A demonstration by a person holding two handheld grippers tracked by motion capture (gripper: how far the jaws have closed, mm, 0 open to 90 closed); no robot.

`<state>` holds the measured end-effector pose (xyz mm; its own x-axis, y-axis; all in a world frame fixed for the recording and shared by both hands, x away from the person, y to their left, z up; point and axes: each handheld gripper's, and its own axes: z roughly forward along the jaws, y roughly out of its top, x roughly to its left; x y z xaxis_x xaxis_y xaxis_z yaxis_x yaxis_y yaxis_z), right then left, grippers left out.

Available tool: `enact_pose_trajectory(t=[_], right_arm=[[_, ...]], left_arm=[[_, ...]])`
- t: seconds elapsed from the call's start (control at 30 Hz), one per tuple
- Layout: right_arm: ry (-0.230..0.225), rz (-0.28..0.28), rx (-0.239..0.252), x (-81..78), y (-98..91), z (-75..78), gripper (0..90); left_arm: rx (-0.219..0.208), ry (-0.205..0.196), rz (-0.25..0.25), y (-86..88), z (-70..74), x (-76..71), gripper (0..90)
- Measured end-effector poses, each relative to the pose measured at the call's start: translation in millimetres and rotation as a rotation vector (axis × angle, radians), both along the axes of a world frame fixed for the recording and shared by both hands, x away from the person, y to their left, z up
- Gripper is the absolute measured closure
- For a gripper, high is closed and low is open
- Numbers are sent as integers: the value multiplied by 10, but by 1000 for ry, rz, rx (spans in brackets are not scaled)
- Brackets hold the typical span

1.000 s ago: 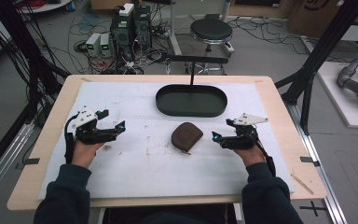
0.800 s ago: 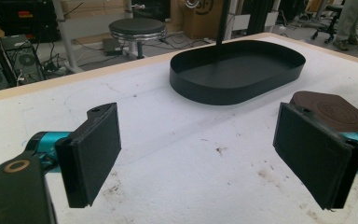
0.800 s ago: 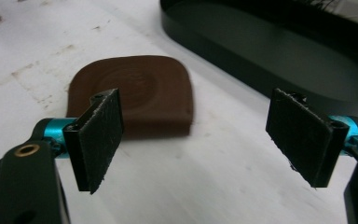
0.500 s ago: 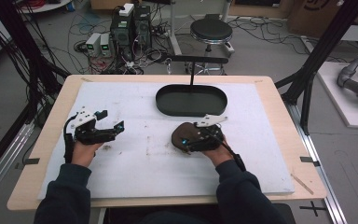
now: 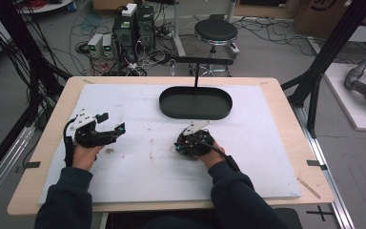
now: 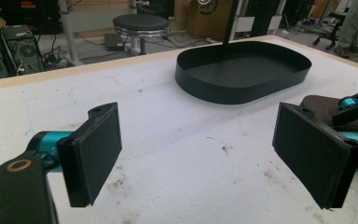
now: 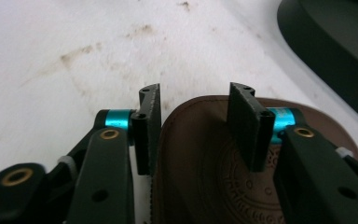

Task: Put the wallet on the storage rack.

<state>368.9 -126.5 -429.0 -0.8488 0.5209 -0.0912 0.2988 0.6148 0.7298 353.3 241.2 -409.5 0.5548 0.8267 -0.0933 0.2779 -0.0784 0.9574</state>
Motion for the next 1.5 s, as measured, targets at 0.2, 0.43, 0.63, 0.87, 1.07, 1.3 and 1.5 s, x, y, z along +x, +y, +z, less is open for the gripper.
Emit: enact_pose_trajectory(t=[0.2, 0.43, 0.63, 0.87, 1.07, 1.3, 1.5], right_arm=[[5, 69, -49, -71, -236, 59, 677], [-11, 149, -98, -142, -661, 97, 698], [-11, 192, -108, -161, -957, 107, 689], [61, -5, 45, -140, -1274, 122, 371], [76, -257, 170, -82, -1410, 77, 215], [117, -318, 169, -14, -1221, -24, 211], [172, -353, 155, 63, -1199, -112, 147]], left_arm=[[-1, -1, 5, 10, 1, -5, 155], [-1, 4, 5, 4, -5, -3, 154], [-1, 6, 6, 5, -9, 4, 155], [0, 5, 10, -4, -10, 3, 155], [3, 7, 8, -15, -14, 7, 155], [8, 7, 2, -18, -16, 11, 154], [6, 6, 5, -17, -13, 4, 155]])
